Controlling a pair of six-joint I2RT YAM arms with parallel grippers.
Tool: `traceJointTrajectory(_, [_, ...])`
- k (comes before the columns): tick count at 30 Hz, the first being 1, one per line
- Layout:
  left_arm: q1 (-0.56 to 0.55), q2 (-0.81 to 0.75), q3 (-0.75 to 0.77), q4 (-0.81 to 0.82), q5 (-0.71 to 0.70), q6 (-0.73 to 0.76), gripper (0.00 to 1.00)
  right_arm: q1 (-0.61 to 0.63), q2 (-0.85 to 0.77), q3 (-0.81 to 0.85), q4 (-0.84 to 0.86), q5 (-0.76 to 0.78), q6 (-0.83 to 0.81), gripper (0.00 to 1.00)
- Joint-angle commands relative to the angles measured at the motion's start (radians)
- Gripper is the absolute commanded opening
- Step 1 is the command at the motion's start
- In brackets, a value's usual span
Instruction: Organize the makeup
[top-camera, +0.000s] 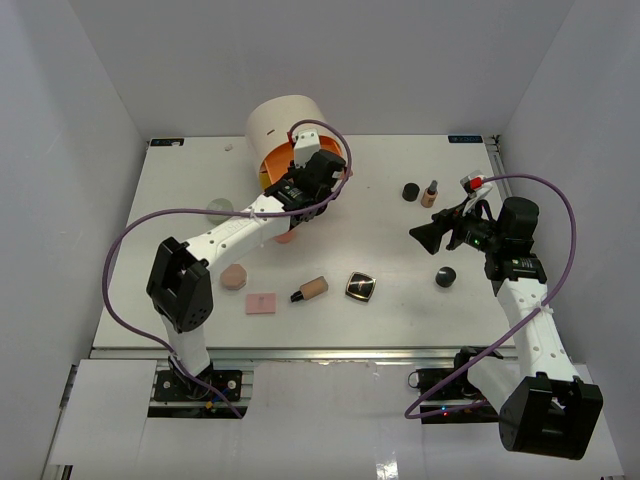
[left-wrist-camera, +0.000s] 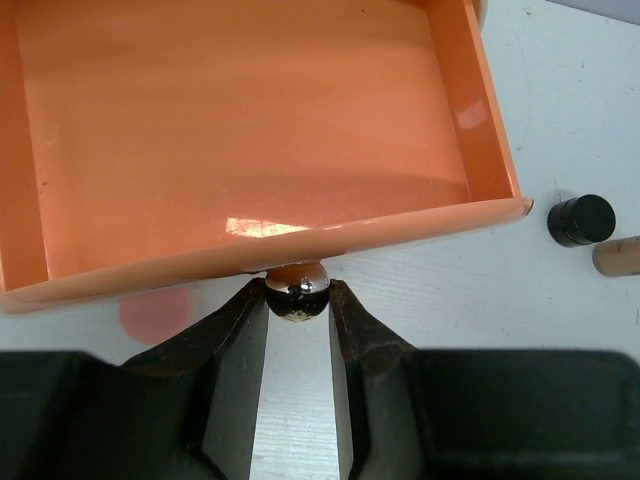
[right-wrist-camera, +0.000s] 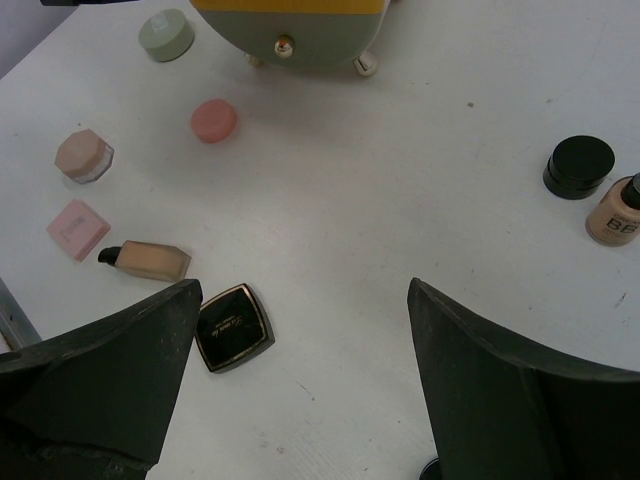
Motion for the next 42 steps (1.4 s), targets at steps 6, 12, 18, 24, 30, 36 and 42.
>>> traceJointTrajectory(6, [-0.012, -0.116, -0.059, 0.066, 0.098, 0.024, 0.88, 0.004, -0.011, 0.038, 0.014, -0.029, -0.025, 0.9])
traceJointTrajectory(12, [-0.012, -0.186, -0.132, 0.137, 0.205, 0.098, 0.98, 0.004, -0.011, 0.024, 0.011, -0.14, -0.087, 0.9])
traceJointTrajectory(18, [-0.012, -0.266, -0.198, 0.176, 0.421, 0.207, 0.98, 0.004, -0.007, 0.01, -0.012, -0.291, -0.186, 0.9])
traceJointTrajectory(24, [-0.012, -0.452, -0.353, 0.226, 0.685, 0.373, 0.98, 0.005, 0.025, 0.027, -0.103, -0.257, -0.298, 0.9])
traceJointTrajectory(30, [-0.006, -0.679, -0.489, 0.208, 0.689, 0.46, 0.98, 0.021, 0.12, 0.095, -0.246, 0.06, -0.405, 0.9])
traceJointTrajectory(36, [-0.005, -0.827, -0.666, 0.245, 0.578, 0.511, 0.98, 0.028, 0.26, 0.18, -0.227, 0.341, -0.359, 0.9])
traceJointTrajectory(42, [-0.005, -0.894, -0.738, 0.247, 0.532, 0.538, 0.98, 0.079, 0.424, 0.32, -0.241, 0.385, -0.365, 0.9])
